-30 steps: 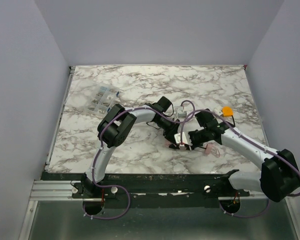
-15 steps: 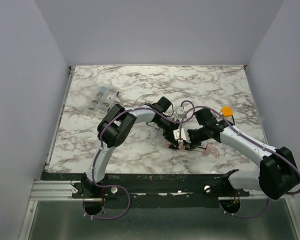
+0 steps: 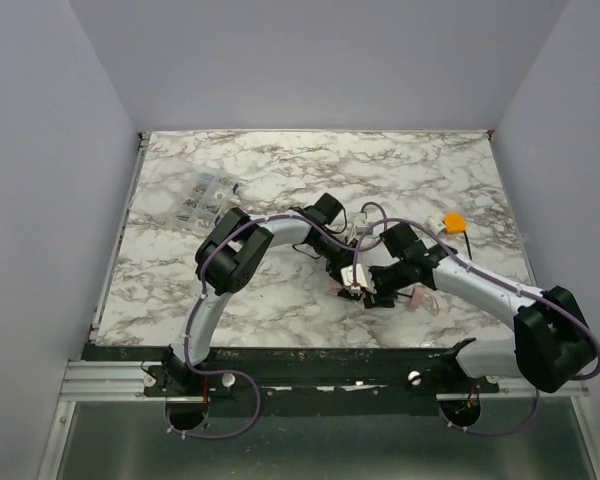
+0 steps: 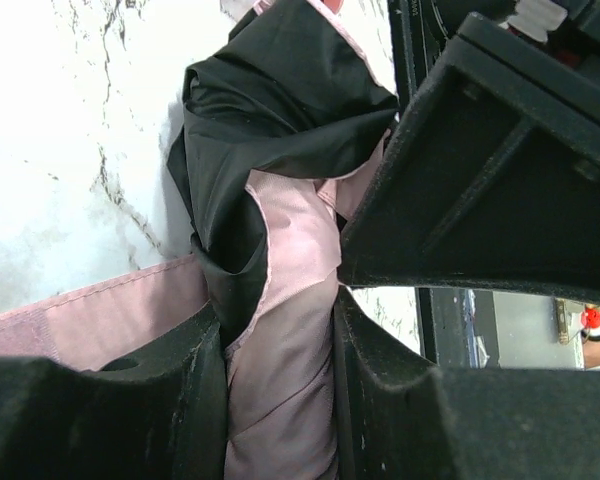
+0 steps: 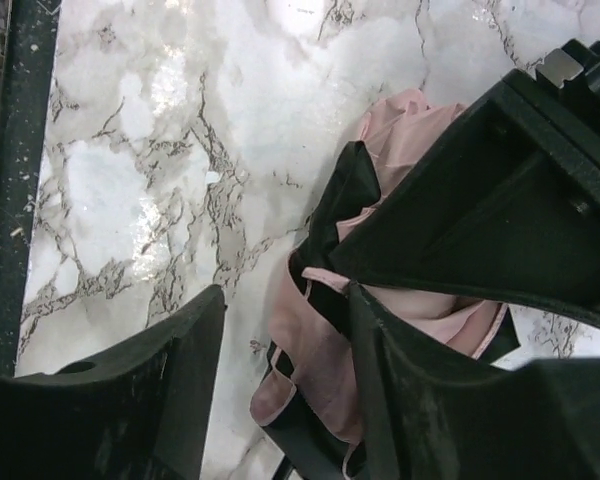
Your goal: Put away the umbrella
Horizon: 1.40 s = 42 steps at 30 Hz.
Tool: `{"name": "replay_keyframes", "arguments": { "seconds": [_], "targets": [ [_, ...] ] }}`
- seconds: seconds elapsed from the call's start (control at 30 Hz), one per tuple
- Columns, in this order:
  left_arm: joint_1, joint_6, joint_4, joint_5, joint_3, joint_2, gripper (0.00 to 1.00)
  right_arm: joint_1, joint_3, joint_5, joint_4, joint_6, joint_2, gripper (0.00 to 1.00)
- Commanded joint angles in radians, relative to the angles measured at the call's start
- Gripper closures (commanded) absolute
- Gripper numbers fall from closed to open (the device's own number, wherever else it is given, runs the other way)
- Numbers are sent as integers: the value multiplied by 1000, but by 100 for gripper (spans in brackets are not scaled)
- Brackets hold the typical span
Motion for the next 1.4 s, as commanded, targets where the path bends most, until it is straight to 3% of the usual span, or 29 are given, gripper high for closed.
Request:
{"name": "replay_keyframes", "arguments": {
  "seconds": [0.0,0.1,0.23,0.53,0.8,0.87,1.07,1.37],
  "targets": [
    [-25,77,-136,-360,-83,167,100,3,38,-55,-73,12,-60,41],
    [-25,77,-141,-359,-81,170,100,-4,108,-138,-163,42,-139,34],
    [-25,75,-139,-356,-83,170,100,-36,142,-93,-192,105,-216,31],
    [-25,69,-139,-353,-81,170,100,-148,40,78,-62,202,-191,39],
    [-25,69,-139,-355,-82,170,100,-162,-12,118,64,195,-97,43],
    [-25,69,-139,-356,-80,170,100,-162,-13,119,84,193,-67,49],
    [-25,69,-139,-360,-80,170,100,-162,12,53,31,168,-38,87],
    [-25,68,-140,-362,-77,171,100,-162,81,-99,54,227,-37,95]
  ]
}}
